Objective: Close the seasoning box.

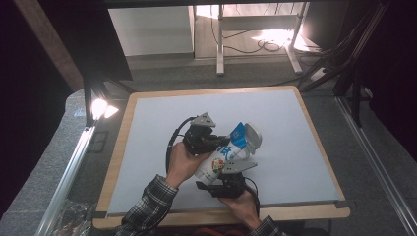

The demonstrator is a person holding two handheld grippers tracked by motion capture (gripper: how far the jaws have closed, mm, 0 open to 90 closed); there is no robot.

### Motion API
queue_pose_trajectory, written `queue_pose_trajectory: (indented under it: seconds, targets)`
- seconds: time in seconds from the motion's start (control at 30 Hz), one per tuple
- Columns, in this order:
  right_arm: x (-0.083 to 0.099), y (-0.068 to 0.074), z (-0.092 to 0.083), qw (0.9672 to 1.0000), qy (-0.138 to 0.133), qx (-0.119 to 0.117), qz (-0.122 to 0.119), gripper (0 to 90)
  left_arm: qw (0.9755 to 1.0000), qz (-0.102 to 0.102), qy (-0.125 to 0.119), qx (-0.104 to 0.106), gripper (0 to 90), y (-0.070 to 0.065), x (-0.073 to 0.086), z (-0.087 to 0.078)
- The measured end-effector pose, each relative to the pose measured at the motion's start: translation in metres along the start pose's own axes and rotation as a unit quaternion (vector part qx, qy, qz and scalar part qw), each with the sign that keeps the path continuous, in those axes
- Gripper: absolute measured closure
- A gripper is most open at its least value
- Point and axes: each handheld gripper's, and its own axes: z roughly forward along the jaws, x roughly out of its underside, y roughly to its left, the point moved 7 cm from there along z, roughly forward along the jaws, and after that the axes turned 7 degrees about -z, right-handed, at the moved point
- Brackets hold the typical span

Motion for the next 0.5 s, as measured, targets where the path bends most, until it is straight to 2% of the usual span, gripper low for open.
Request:
queue_pose_trajectory:
  seconds: [0.5]
  targets:
    - [-0.0046, 0.0028, -0.0017, 0.9997, -0.014, -0.018, -0.003, 55.0, 1.0, 0.002, 0.005, 0.003, 89.8, -0.0024, -0.0032, 0.002]
